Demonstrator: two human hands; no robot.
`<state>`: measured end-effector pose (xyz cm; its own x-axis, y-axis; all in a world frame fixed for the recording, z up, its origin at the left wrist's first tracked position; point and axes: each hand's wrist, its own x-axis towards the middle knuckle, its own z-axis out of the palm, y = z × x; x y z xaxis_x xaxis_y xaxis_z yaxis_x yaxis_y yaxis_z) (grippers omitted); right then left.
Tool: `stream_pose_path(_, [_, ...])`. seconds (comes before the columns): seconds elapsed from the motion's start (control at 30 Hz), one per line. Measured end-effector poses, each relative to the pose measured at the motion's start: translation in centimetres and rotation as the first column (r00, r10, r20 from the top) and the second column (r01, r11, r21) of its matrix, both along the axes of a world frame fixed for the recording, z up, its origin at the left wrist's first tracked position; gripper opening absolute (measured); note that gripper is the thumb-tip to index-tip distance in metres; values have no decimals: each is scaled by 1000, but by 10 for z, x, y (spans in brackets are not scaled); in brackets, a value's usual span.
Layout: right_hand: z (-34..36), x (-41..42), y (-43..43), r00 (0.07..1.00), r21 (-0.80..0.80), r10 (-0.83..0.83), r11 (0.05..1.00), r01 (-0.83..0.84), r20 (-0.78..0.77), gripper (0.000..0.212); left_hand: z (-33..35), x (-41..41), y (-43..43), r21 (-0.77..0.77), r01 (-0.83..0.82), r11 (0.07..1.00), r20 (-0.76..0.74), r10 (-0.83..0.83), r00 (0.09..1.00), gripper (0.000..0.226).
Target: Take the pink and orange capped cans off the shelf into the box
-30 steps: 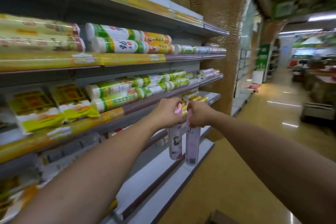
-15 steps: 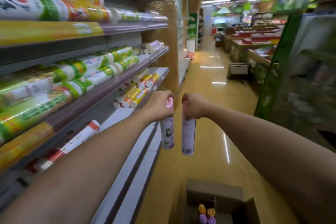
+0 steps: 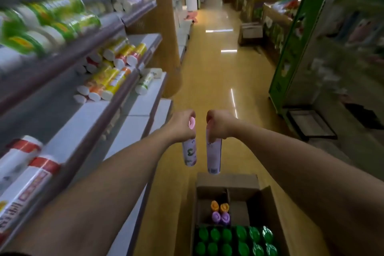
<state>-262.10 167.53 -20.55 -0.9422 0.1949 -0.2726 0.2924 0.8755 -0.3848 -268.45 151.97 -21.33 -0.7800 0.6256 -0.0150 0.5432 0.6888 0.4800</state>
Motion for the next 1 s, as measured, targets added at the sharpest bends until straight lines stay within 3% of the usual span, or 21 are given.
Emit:
stream_pose_path(0.23, [-148, -20, 39, 993, -133, -64, 988, 77, 99, 44, -149, -25, 33, -107, 41, 993, 176, -21, 984, 53])
stream_pose_path(0.5, [-359, -3, 42, 954, -257, -254, 922, 289, 161, 29, -347, -42, 42, -216, 105, 971, 273, -43, 961, 4])
stream_pose_path(0.73, [-500, -3, 19, 911, -270, -334, 879, 393, 241, 40, -491, -37, 27, -275, 195, 941, 362, -86, 928, 25])
stream_pose_path(1.0, [-616, -1, -6, 928, -250, -216, 922, 296, 303, 36, -596, -23, 23, -280, 316, 906, 401, -189, 896, 38])
